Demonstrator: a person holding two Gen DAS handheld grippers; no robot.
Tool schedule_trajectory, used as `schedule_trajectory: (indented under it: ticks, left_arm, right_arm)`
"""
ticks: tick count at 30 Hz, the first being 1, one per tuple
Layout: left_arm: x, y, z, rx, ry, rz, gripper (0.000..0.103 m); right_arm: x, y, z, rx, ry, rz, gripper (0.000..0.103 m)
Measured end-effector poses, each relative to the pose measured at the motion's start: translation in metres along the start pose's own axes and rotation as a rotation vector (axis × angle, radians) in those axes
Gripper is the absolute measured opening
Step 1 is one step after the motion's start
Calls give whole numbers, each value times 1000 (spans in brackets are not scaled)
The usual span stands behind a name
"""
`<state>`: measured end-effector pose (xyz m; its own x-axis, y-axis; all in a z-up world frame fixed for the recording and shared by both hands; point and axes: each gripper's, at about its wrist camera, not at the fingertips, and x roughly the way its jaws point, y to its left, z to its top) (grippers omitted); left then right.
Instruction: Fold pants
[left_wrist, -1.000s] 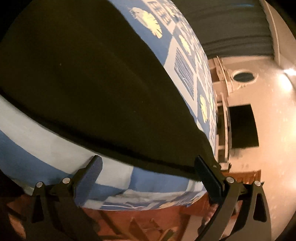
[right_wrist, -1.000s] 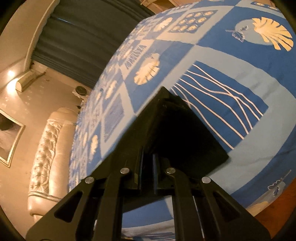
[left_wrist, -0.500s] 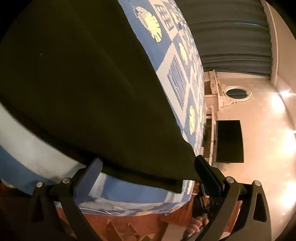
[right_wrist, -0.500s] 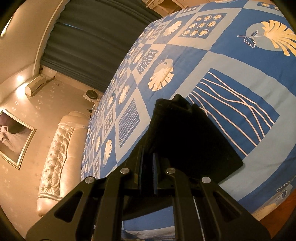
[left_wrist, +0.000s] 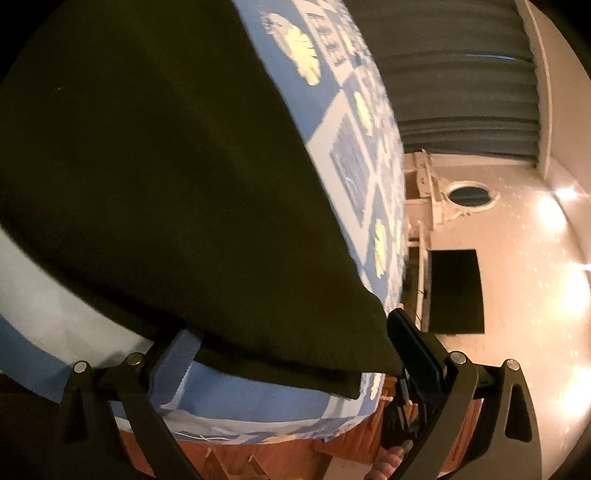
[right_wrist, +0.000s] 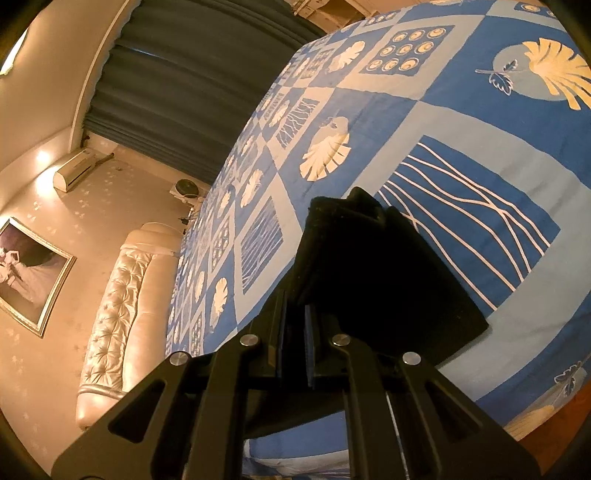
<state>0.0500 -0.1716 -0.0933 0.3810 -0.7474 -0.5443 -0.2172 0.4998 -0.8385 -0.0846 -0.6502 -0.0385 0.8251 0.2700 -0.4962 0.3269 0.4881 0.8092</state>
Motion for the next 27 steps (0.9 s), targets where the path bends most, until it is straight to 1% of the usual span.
schedule_trajectory:
  ticks: [1, 2, 3, 4, 5, 7, 8, 10, 12, 13, 14, 16, 19, 22, 27]
  left_arm:
    - [0, 0, 1, -4, 1, 8, 90]
    - [-1, 0, 1, -5, -2, 33, 65]
    - [-2, -1, 2, 2, -8, 102, 51]
    - [-1, 0, 3, 16, 4, 164, 30]
    - [1, 1, 4, 25, 13, 195, 20]
    - [2, 8, 5, 24, 22, 199, 16]
    - [1, 10, 5, 25, 19, 194, 14]
    - [0, 10, 4, 44, 17, 196, 13]
    - [0, 8, 2, 80, 12, 207, 13]
    - [-1, 7, 2, 90, 12, 211, 13]
    - [-1, 7, 2, 95, 13, 214, 13]
    - [-2, 7, 1, 91, 14, 212, 13]
    - [-2, 4, 1, 105, 12, 215, 13]
    - [-3, 1, 0, 140, 3, 223, 13]
    - [-7, -4, -2, 156, 3, 212, 13]
  right_arm:
    - [0, -2, -1, 2, 2, -3, 8]
    - [-1, -4, -2, 2, 7, -9, 8]
    - [-1, -7, -4, 2, 11, -16, 8]
    - [-1, -9, -5, 4, 14, -21, 8]
    - [0, -13, -7, 9, 20, -28, 8]
    - [2, -22, -13, 22, 33, -44, 9]
    - [3, -25, -14, 30, 35, -48, 12]
    - [5, -32, -17, 49, 42, -57, 13]
    - [9, -39, -19, 88, 47, -43, 20]
    - [10, -42, -18, 100, 44, -44, 30]
    - [11, -45, -18, 114, 34, -47, 37]
    - [14, -47, -17, 123, 29, -50, 39]
    - [18, -50, -17, 130, 25, -44, 38]
    - [15, -51, -17, 107, 9, -52, 9]
    - [-3, -38, -18, 65, -19, -33, 9]
